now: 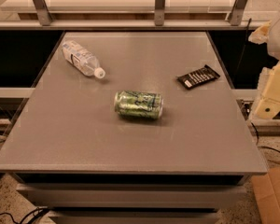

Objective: Place green can upright

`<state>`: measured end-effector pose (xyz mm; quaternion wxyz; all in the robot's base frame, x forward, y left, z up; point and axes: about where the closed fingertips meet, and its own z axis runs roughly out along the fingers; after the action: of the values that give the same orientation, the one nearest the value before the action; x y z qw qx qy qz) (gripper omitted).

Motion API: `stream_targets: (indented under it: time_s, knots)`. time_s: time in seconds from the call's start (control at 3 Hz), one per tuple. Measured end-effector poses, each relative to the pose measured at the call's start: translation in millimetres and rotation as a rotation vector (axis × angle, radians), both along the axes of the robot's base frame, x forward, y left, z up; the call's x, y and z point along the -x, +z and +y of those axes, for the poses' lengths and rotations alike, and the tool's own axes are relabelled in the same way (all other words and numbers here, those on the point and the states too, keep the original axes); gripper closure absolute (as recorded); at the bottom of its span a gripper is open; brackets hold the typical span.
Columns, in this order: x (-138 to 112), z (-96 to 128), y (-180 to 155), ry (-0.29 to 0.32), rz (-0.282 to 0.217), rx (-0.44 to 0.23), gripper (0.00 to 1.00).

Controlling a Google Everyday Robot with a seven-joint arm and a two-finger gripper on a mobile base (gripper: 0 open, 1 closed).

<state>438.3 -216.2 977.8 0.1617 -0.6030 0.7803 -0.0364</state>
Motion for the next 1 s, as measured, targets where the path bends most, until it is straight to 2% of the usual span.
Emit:
stream_targets:
  time_s: [0.67,1.0]
  knots:
    - [2,4,4,0.019,0.0,-0.026,0.0]
    - [7,34,6,0.108,0.013,-0.048,0.0]
